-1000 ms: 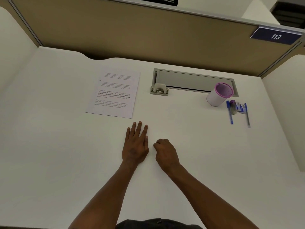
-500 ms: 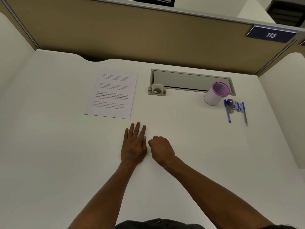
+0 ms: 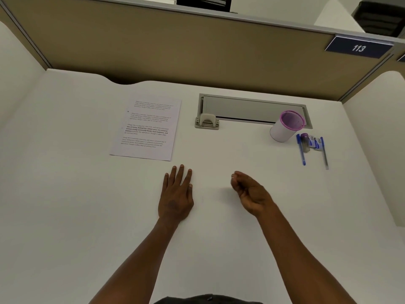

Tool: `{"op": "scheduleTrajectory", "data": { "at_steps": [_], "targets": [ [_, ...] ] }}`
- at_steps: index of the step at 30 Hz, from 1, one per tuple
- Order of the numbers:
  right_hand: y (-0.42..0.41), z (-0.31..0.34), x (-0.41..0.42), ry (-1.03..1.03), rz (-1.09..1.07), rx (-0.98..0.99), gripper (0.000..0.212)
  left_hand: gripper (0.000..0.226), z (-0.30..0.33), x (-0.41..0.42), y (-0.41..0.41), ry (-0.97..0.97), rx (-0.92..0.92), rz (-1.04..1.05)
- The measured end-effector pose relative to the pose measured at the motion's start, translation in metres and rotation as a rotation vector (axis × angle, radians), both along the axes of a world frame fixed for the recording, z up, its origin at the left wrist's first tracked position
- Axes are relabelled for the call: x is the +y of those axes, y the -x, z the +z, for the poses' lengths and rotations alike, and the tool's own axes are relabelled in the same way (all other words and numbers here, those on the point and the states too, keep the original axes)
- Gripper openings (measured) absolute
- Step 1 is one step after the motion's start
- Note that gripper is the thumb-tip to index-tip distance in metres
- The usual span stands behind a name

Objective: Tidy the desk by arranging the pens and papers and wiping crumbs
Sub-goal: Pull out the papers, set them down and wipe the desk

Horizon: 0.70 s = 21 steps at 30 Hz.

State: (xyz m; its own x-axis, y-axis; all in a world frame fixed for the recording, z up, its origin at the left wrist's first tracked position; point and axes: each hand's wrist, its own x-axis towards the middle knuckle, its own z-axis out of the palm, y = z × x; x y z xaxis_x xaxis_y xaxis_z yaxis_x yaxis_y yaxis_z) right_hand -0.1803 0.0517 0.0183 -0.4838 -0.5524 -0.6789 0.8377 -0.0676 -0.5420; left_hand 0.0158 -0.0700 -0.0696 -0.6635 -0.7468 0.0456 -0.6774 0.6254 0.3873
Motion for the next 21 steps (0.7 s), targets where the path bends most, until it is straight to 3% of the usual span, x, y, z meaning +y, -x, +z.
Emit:
{"op": "scheduleTrajectory", "data": {
  "at_steps": [5, 9, 13, 17, 21],
  "targets": [
    [0.067, 0.024, 0.003, 0.134, -0.124, -0.003, 0.012, 0.052, -0.003, 0.000, 0.000, 0.026, 0.032, -0.005],
    [0.145, 0.062, -0.007, 0.111, -0.181, 0.298, 0.013, 0.053, -0.005, 0.000, 0.001, 0.037, 0.036, 0.004],
    [0.216, 0.087, -0.025, -0.250, -0.205, 0.687, 0.013, 0.054, -0.005, -0.001, 0.001, 0.028, 0.026, 0.009],
    [0.262, 0.075, -0.042, -0.725, -0.003, 1.076, 0.012, 0.054, -0.005, -0.001, 0.002, 0.020, 0.005, 0.016],
    [0.273, 0.063, -0.054, -0.917, 0.311, 1.444, 0.012, 0.054, -0.003, -0.001, 0.002, 0.013, 0.000, 0.024]
  ]
}}
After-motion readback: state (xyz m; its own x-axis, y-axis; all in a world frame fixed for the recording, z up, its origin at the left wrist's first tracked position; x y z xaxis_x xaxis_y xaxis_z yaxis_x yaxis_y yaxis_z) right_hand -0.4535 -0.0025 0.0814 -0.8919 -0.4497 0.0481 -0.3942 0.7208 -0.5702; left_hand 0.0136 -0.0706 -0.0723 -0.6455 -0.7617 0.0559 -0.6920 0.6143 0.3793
